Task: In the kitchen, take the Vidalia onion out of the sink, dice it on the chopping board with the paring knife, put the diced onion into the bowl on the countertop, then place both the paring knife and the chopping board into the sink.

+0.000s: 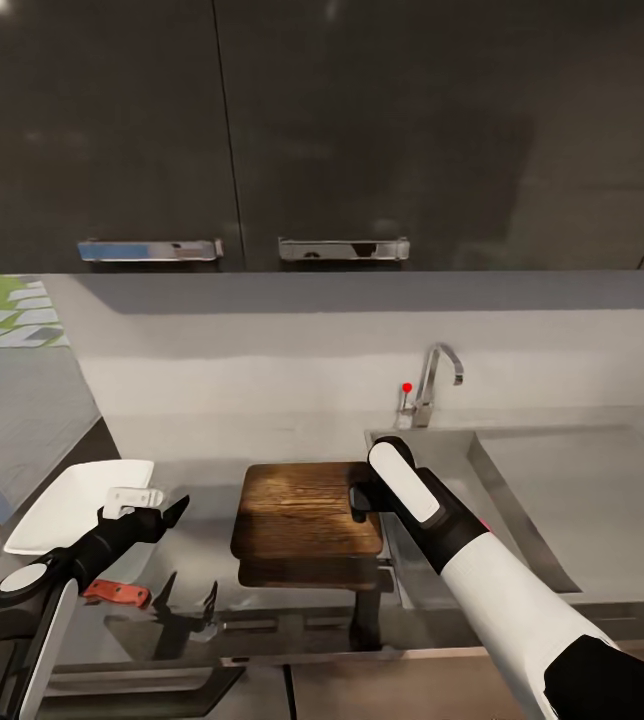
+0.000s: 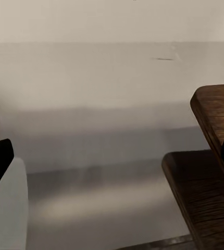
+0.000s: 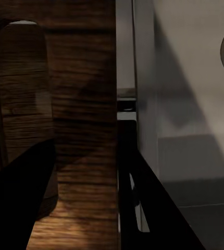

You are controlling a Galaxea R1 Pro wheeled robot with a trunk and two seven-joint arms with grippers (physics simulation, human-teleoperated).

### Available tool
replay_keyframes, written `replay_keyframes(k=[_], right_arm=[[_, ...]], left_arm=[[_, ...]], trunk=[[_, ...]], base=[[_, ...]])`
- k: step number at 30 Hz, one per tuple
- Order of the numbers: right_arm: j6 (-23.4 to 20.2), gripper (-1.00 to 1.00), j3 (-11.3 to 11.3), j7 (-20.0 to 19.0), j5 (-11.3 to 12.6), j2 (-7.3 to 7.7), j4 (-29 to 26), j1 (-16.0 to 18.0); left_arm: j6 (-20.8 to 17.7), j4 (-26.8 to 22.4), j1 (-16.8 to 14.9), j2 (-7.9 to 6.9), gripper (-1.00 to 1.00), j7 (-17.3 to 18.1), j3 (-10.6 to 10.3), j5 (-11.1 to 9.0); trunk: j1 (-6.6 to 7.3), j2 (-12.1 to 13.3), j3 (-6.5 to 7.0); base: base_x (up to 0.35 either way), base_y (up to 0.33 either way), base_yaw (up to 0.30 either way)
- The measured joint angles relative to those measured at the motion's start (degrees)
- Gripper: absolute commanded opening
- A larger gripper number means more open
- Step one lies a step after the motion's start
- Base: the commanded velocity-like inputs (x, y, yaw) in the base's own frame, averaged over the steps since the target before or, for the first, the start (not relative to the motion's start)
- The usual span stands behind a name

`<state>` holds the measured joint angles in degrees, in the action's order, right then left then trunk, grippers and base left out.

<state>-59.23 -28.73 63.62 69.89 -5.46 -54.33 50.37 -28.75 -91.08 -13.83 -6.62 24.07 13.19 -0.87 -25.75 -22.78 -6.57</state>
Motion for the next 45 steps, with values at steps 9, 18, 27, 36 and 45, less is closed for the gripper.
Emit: replay_keyframes(k=[9, 18, 27, 36, 45], right_arm=[[0.0, -1.00, 0.0, 0.0, 0.0, 0.00, 0.0, 0.0], [0.0, -1.00, 0.0, 0.0, 0.0, 0.00, 0.0, 0.0], [0.0, -1.00, 0.0, 0.0, 0.0, 0.00, 0.0, 0.0], [0.0, -1.00, 0.0, 0.0, 0.0, 0.00, 0.0, 0.0], [0.0, -1.00, 0.0, 0.0, 0.0, 0.00, 0.0, 0.0]], left_arm=[[0.0, 0.0, 0.0, -0.01, 1.00, 0.0, 0.0, 0.0], [0.0, 0.0, 0.0, -0.03, 1.00, 0.0, 0.0, 0.0], [0.0, 0.0, 0.0, -0.07, 1.00, 0.0, 0.0, 0.0], [0.0, 0.0, 0.0, -0.07, 1.00, 0.0, 0.0, 0.0], [0.0, 0.0, 0.0, -0.07, 1.00, 0.0, 0.0, 0.0]], trunk=[[0.00, 0.0, -0.73], [0.00, 0.0, -1.52], [0.00, 0.0, -2.29], [0.00, 0.0, -3.01], [0.00, 0.0, -3.28]], base=[[0.000, 0.000, 0.000], [0.000, 0.000, 0.000], [0.000, 0.000, 0.000], [0.000, 0.000, 0.000], [0.000, 0.000, 0.000]])
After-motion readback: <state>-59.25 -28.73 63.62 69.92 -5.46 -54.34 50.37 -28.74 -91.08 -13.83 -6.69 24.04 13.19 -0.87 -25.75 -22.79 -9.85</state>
